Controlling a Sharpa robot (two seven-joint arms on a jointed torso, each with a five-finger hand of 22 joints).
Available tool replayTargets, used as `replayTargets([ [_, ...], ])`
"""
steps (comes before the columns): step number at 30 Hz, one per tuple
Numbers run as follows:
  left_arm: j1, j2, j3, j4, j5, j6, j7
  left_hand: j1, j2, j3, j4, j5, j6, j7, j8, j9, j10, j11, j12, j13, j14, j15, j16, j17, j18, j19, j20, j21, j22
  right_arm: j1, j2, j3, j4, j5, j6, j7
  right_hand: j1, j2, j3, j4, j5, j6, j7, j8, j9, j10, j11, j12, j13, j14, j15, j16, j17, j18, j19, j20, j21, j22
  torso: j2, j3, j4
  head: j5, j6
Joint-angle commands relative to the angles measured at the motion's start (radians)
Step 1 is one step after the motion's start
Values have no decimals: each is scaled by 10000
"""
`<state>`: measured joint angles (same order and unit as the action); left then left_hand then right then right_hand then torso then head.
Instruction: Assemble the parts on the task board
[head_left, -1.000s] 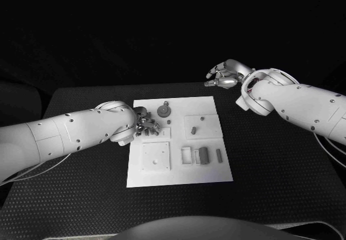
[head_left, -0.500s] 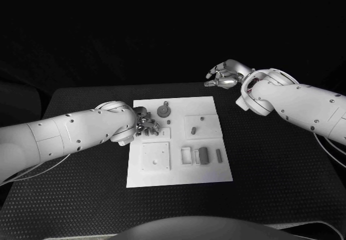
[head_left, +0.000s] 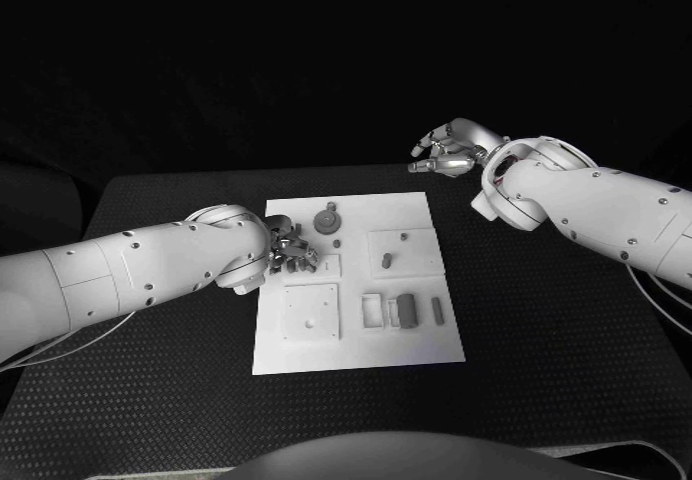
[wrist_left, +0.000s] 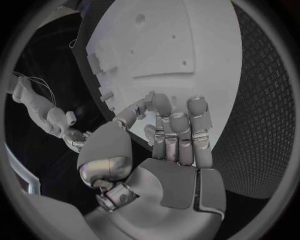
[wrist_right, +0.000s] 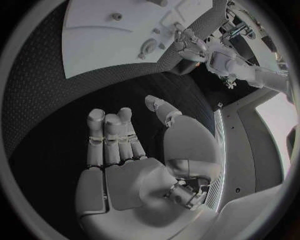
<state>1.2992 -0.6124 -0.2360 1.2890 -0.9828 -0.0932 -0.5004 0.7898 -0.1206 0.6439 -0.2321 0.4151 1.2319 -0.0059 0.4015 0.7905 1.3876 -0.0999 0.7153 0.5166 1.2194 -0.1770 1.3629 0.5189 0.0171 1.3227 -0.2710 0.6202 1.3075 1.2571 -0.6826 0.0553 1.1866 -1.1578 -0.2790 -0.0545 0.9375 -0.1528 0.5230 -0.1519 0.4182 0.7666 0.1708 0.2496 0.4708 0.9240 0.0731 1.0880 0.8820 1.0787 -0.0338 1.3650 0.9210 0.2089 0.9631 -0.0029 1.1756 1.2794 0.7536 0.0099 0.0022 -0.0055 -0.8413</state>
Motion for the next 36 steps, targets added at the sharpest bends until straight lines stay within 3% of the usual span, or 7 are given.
replayTargets([
  [1,-26,-31,-19,50,-26,-192,191,840,928,649,-593,55,37,7,52,16,38,-44,51,-17,-163,-268,50,-15,235,-1,-78,48,206,-7,1,6,-7,11,99,90,-127,-6,-19,68,29,-37,162,33,-10,-87,8,66,-15,-49,-8,-36,-14,529,10,10,-57,-12,3,-1,9,-8,-10],
  [20,-27,-75,-25,263,-1072,-1096,393,864,892,691,-598,53,70,-7,39,54,56,-57,91,-38,-136,-281,76,-33,249,20,-88,93,215,-8,-6,6,-16,24,114,94,-146,-4,-21,91,28,-38,162,36,-15,-87,9,73,-21,-48,-7,-33,-16,529,11,9,-56,-11,2,7,-1,28,-19],
  [36,-39,-63,-27,258,-1077,-925,324,866,881,707,-594,43,84,-11,29,70,62,-62,104,-53,-123,-288,81,-48,253,28,-87,110,213,-8,-4,6,-22,39,187,97,-153,-4,-20,103,29,-40,162,39,-20,-89,9,78,-26,-48,-7,-32,-18,529,11,7,-56,-10,3,7,-6,31,-51],
])
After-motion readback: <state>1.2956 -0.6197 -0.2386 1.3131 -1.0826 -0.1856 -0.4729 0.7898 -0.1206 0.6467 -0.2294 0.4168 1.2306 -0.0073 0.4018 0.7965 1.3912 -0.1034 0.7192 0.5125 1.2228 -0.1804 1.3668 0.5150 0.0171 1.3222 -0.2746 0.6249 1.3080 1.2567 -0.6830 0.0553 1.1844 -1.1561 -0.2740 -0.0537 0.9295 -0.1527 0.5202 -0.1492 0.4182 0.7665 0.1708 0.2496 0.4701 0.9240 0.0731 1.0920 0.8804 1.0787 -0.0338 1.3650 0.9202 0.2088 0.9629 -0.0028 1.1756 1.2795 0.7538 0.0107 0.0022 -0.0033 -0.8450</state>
